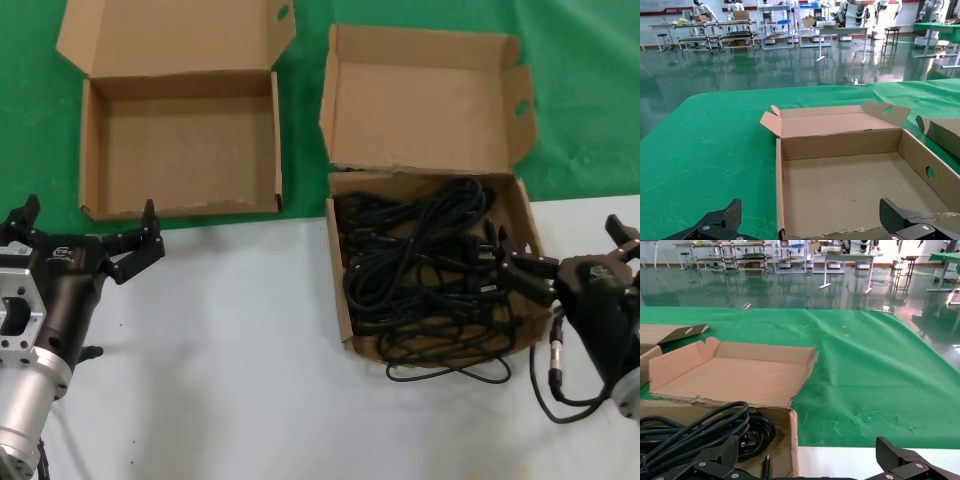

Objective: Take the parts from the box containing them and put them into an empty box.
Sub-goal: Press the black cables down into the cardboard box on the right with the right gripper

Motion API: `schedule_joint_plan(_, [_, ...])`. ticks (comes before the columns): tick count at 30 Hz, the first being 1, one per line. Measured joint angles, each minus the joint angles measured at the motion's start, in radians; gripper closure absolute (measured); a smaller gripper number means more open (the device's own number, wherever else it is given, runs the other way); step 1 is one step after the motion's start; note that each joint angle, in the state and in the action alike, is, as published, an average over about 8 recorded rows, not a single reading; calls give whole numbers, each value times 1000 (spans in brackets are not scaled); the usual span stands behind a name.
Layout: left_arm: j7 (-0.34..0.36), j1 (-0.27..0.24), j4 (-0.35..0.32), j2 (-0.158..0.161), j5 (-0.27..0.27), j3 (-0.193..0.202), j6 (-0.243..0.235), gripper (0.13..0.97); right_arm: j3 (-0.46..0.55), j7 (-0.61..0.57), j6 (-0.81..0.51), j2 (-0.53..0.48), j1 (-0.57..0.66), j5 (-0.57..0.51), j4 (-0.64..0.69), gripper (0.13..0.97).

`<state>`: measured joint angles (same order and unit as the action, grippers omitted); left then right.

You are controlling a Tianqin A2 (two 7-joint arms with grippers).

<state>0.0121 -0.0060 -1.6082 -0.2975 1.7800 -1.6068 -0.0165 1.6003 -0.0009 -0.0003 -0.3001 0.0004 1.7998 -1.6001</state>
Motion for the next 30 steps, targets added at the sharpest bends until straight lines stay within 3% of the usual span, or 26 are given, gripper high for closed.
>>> schedule_joint_plan(20, [0, 0, 0, 0, 0, 0, 0, 134, 0, 0, 0, 0, 0, 0, 0, 129])
schedule_joint_plan(30, [0, 0, 0, 0, 0, 0, 0, 199, 7, -1, -1, -11, -3, -1, -4, 129])
